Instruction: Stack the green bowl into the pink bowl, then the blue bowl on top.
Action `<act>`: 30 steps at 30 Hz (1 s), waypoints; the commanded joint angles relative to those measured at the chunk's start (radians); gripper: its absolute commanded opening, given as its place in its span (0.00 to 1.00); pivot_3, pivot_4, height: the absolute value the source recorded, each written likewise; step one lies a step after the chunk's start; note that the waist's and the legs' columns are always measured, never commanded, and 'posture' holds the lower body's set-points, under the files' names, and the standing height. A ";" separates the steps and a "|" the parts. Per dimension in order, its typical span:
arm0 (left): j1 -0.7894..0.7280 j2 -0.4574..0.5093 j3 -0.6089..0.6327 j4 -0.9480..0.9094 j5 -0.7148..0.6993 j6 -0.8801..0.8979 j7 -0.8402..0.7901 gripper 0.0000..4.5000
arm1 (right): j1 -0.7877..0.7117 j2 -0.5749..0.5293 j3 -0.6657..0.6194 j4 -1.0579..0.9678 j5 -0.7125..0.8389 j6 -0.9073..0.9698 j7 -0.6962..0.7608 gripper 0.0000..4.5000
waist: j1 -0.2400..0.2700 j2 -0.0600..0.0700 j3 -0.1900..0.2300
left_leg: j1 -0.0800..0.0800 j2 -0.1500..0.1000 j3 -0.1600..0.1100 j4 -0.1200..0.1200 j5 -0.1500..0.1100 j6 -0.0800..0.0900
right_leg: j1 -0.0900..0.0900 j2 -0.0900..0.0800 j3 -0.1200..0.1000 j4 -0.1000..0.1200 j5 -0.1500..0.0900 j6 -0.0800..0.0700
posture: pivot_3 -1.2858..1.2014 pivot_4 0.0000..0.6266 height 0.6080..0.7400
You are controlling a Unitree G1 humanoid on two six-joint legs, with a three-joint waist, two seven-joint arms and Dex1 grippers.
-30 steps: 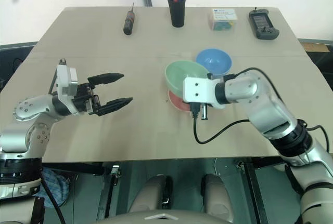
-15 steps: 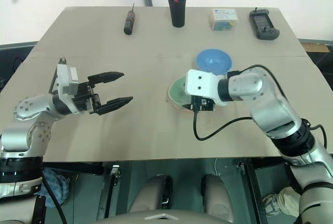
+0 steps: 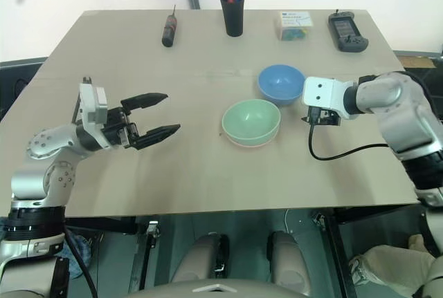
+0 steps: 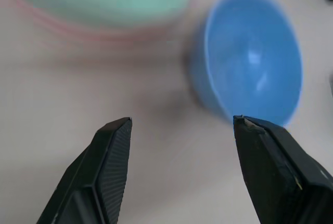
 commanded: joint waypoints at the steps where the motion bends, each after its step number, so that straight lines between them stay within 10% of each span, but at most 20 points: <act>1: -0.039 -0.012 0.032 -0.005 0.008 -0.017 0.069 1.00 | -0.089 0.052 0.036 0.152 -0.093 -0.172 -0.040 0.73 | -0.001 0.000 0.000 | 0.000 0.000 0.000 0.000 0.000 0.000 | 0.000 0.000 0.000 0.000 0.000 0.000 | 0.52 0.24 1.00; 19: -0.037 -0.012 0.067 0.040 0.060 -0.098 0.173 1.00 | -0.310 0.291 0.114 0.639 -0.294 -0.473 -0.119 0.73 | 0.002 0.000 0.000 | -0.001 0.000 0.000 -0.001 0.001 -0.002 | -0.001 0.000 0.000 -0.001 0.000 0.000 | 0.52 0.24 1.00; 23: -0.039 -0.012 0.065 0.052 0.062 -0.108 0.176 1.00 | -0.343 0.333 0.122 0.689 -0.320 -0.479 -0.129 0.97 | 0.001 0.000 0.000 | -0.001 0.000 0.001 -0.001 0.001 -0.002 | -0.001 0.000 0.000 0.000 0.000 0.000 | 0.52 0.24 1.00; 30: -0.037 -0.011 0.062 0.059 0.067 -0.116 0.173 1.00 | -0.363 0.348 0.109 0.702 -0.327 -0.485 -0.124 0.97 | 0.002 0.000 0.000 | -0.001 0.000 0.000 -0.002 0.001 -0.003 | -0.001 -0.001 0.000 0.000 0.000 0.000 | 0.52 0.24 1.00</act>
